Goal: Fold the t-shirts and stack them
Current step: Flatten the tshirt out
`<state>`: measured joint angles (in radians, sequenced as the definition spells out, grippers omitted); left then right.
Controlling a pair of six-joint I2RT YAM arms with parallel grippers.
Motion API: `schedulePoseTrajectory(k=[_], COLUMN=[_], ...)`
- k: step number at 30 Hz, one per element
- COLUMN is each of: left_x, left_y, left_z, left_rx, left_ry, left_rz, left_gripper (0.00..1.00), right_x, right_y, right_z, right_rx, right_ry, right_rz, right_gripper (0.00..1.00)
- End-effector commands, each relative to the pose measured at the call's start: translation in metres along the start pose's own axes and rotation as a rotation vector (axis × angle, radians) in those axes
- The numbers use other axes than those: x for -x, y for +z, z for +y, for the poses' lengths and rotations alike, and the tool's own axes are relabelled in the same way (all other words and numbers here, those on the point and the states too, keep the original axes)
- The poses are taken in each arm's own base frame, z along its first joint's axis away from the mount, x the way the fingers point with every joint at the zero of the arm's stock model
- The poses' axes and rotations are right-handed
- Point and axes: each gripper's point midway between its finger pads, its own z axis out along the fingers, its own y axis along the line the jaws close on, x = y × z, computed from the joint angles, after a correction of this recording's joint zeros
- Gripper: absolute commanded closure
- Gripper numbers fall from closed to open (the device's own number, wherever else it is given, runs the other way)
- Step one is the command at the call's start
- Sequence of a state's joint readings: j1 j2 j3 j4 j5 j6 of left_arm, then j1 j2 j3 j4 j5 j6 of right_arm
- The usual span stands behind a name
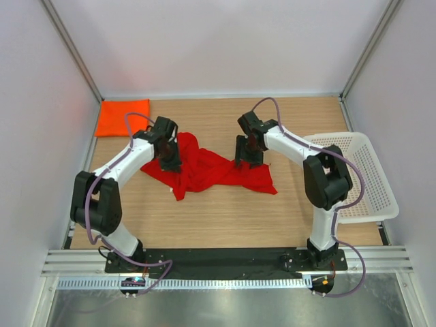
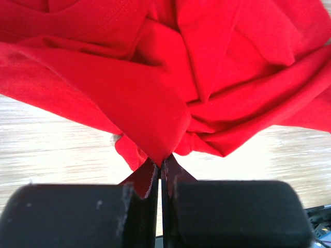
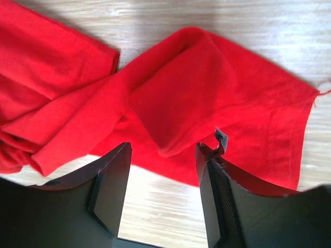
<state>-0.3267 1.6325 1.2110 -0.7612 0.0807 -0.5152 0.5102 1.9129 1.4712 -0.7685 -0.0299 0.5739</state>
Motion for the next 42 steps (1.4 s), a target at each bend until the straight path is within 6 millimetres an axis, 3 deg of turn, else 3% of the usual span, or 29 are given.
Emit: schedulePoseTrajectory(k=[1,10,13,14,17,19,23,24,28,29,31,33,34,35,38,41,42], left_x=[0.004,0.005,0.007,0.007,0.010,0.014,0.028,0.031,0.041,0.041,0.042,0.043,0.043,0.047,0.049,0.056,0.056], left_y=[-0.013,-0.021,-0.023,-0.024,-0.028,-0.035,-0.058,-0.064,-0.103,-0.122,-0.138,-0.163,-0.176,-0.204,-0.246,-0.298,-0.325], left_z=[-0.009,-0.014,-0.013,-0.013,-0.015,-0.014,-0.009,-0.009,-0.012,-0.015,-0.016,-0.014,-0.012,-0.016,-0.010,-0.015,-0.019], left_rx=[-0.047,-0.069,-0.068,-0.067,-0.069,-0.066,-0.083,-0.089,-0.153,-0.171,-0.180,-0.186,-0.188,-0.216,-0.215,-0.266,-0.312], left_ry=[0.003,-0.003,-0.001,-0.001,-0.003,-0.014,-0.078,-0.094,-0.169,-0.177,-0.179,-0.209,-0.221,-0.217,-0.221,-0.221,-0.225], left_rz=[-0.031,-0.036,-0.042,-0.043,-0.054,-0.076,-0.128,-0.141,-0.215,-0.246,-0.273,-0.349,-0.373,-0.439,-0.555,-0.694,-0.759], left_gripper=[1.00,1.00,1.00,1.00,1.00,1.00,1.00,1.00,1.00,1.00,1.00,1.00,1.00,1.00,1.00,1.00,1.00], right_x=[0.014,0.021,0.021,0.022,0.023,0.025,0.038,0.041,0.060,0.061,0.069,0.073,0.075,0.076,0.078,0.073,0.072], right_y=[0.000,0.015,0.017,0.017,0.013,0.005,-0.037,-0.049,-0.099,-0.108,-0.141,-0.166,-0.190,-0.203,-0.259,-0.301,-0.314], right_z=[-0.002,-0.014,-0.018,-0.020,-0.023,-0.025,-0.042,-0.057,-0.084,-0.087,-0.093,-0.092,-0.092,-0.092,-0.088,-0.087,-0.085], right_rx=[-0.046,-0.142,-0.163,-0.174,-0.188,-0.204,-0.282,-0.357,-0.501,-0.514,-0.530,-0.517,-0.497,-0.489,-0.418,-0.341,-0.311], right_ry=[-0.054,-0.097,-0.103,-0.102,-0.093,-0.087,-0.110,-0.136,-0.161,-0.161,-0.145,-0.137,-0.123,-0.117,-0.097,-0.073,-0.064], right_rz=[-0.041,-0.031,-0.028,-0.034,-0.049,-0.064,-0.168,-0.197,-0.345,-0.373,-0.464,-0.517,-0.566,-0.590,-0.702,-0.795,-0.821], right_gripper=[0.41,0.53,0.67,0.79,0.99,0.99,0.99,0.99,0.99,0.99,0.99,0.99,0.99,0.99,0.99,0.99,0.99])
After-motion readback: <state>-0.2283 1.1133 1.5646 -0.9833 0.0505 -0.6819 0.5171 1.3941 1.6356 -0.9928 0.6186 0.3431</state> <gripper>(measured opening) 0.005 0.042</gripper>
